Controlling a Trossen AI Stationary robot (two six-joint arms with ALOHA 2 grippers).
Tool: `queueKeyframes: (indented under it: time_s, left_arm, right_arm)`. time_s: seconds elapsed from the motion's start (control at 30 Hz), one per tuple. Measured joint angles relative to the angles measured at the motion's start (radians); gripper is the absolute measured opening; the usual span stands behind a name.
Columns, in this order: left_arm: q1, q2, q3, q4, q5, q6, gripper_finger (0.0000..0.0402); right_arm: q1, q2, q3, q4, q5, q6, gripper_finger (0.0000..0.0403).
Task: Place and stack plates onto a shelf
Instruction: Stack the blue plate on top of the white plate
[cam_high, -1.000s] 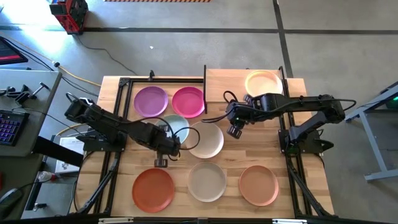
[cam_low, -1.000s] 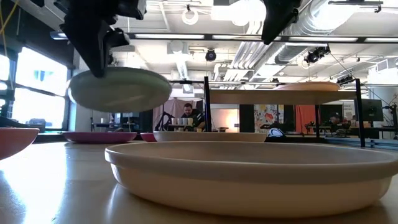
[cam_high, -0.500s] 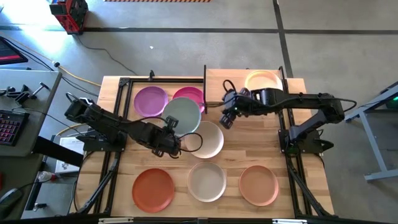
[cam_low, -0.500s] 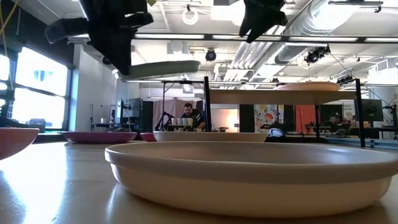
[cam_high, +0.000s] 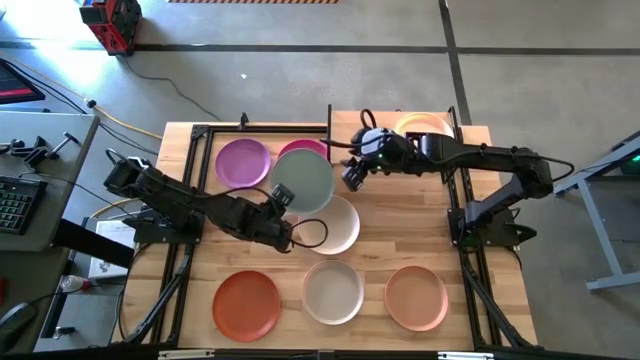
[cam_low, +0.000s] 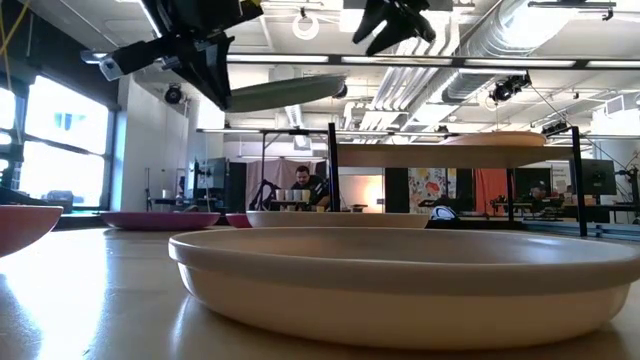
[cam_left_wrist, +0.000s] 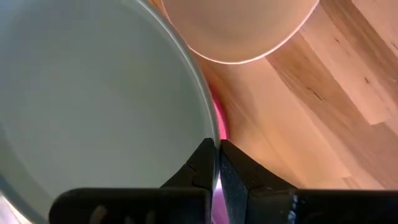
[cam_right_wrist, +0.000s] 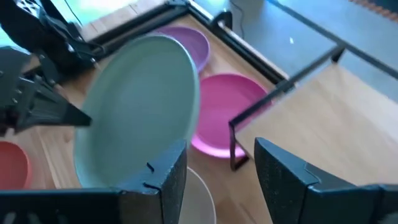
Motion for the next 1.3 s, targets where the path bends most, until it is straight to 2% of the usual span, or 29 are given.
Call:
queueKeyframes:
  time_s: [0.17, 0.43, 0.7, 0.83, 1.13, 1.3]
  left_arm:
    - [0.036, 0.0, 0.0, 0.056, -0.043, 0.06, 0.0003]
    - [0.093, 0.0, 0.0, 0.159, -0.046, 0.15, 0.0003]
    - [0.106, 0.0, 0.0, 0.266, -0.076, 0.228, 0.0003]
    - [0.106, 0.0, 0.0, 0.296, -0.083, 0.243, 0.0003]
    - [0.106, 0.0, 0.0, 0.372, -0.087, 0.245, 0.0003]
    - [0.106, 0.0, 0.0, 0.387, -0.087, 0.245, 0.0003]
  right_arm:
    - [0.0, 0.0, 0.0, 0.022, -0.001, -0.016, 0.0165]
    - [0.0, 0.0, 0.0, 0.011, 0.002, -0.018, 0.0165]
    - [-0.007, 0.0, 0.0, -0.021, 0.019, -0.017, 0.0165]
    - [-0.008, 0.0, 0.0, -0.037, 0.061, -0.017, 0.0165]
    - [-0.008, 0.0, 0.0, -0.038, 0.064, -0.014, 0.0164]
    - [-0.008, 0.001, 0.0, -0.039, 0.063, -0.014, 0.0131]
